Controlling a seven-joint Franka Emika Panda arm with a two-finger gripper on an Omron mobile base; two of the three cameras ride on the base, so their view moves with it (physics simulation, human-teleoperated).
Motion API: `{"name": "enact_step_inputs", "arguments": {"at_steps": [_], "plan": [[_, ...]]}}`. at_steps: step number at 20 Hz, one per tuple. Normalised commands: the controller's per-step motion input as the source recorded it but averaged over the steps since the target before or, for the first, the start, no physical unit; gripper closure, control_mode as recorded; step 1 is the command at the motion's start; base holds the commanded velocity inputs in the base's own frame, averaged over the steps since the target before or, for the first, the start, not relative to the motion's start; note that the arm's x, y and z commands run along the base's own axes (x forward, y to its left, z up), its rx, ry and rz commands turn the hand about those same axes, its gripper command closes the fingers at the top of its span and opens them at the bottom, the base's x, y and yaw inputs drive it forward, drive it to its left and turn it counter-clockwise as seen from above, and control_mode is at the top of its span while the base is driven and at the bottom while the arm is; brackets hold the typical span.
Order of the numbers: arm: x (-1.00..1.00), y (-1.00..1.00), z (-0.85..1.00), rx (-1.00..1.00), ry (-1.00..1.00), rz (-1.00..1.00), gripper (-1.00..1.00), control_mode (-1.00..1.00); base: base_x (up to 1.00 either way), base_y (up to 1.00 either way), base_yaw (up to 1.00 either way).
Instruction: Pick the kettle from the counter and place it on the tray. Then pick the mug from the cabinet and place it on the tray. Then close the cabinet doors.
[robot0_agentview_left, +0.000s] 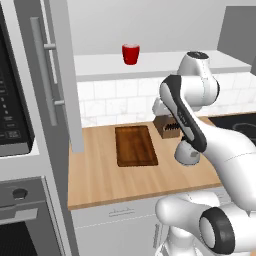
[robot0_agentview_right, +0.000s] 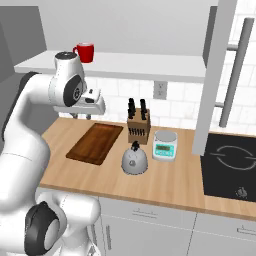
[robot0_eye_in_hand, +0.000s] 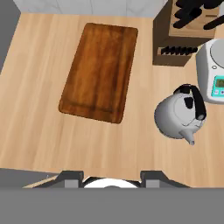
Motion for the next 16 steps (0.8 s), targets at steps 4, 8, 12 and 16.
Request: {"name": "enact_step_inputs", "arguments": {"at_steps": [4,8,12,16], "plan": [[-0.18,-0.40,-0.09,0.00,0.00,-0.07,-1.00,-1.00,0.00,0.00,0.00],[0.00,-1.00,-0.38,0.00,0.00,-0.19,-1.00,-1.00,0.00,0.00,0.00],[0.00,-0.96,-0.49,0.00,0.00,-0.13,-1.00,-1.00,0.00,0.00,0.00],[0.00,-0.36,-0.14,0.00,0.00,0.00,-1.00,-1.00,0.00,0.00,0.00]]}}
